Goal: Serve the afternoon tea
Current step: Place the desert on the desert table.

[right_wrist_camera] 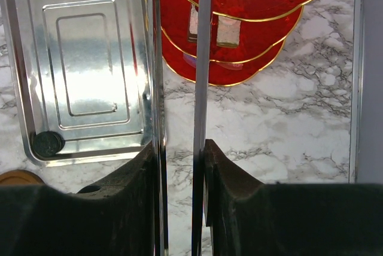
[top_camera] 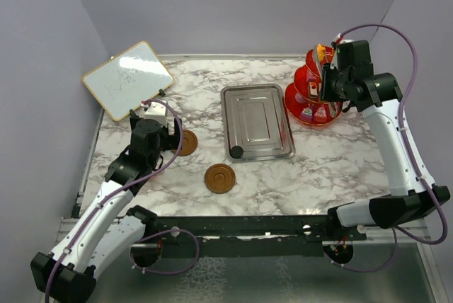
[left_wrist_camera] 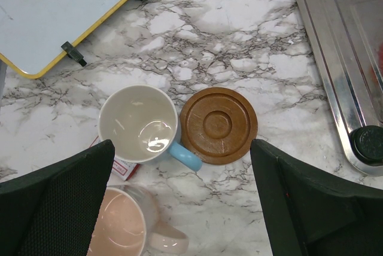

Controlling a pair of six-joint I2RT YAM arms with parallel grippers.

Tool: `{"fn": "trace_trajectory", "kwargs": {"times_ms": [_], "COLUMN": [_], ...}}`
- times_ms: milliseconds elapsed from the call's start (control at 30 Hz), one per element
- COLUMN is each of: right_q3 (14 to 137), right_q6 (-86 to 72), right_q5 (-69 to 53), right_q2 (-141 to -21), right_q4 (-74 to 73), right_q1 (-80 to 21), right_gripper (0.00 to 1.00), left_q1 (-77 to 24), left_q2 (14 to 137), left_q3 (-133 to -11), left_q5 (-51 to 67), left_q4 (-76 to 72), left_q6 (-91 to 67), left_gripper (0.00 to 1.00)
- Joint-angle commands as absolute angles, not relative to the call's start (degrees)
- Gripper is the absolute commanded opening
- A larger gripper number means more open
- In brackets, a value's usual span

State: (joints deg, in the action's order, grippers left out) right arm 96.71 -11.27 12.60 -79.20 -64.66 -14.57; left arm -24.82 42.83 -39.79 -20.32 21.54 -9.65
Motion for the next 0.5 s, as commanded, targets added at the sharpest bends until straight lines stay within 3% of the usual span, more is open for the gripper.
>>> {"fn": "trace_trajectory", "kwargs": {"times_ms": [0, 467], "right_q3": [98.6, 94.8], "right_q6": [-10.6, -11.3], "right_q5": [10.6, 13.5], "right_q2": [-79.6, -81.1], "right_q4": [-63.0, -62.4], "right_q1": [-13.6, -13.3], "right_gripper": [0.18, 0.20], "left_q1": [-24.6, -24.4], "left_q2": [42.8, 43.1], "left_q3": [-41.0, -40.9], "left_q5": [-19.1, -19.1], "left_q4": [20.7, 20.8], "left_q6": [-9.3, -9.3], "left_gripper": [0.99, 0.99]}}
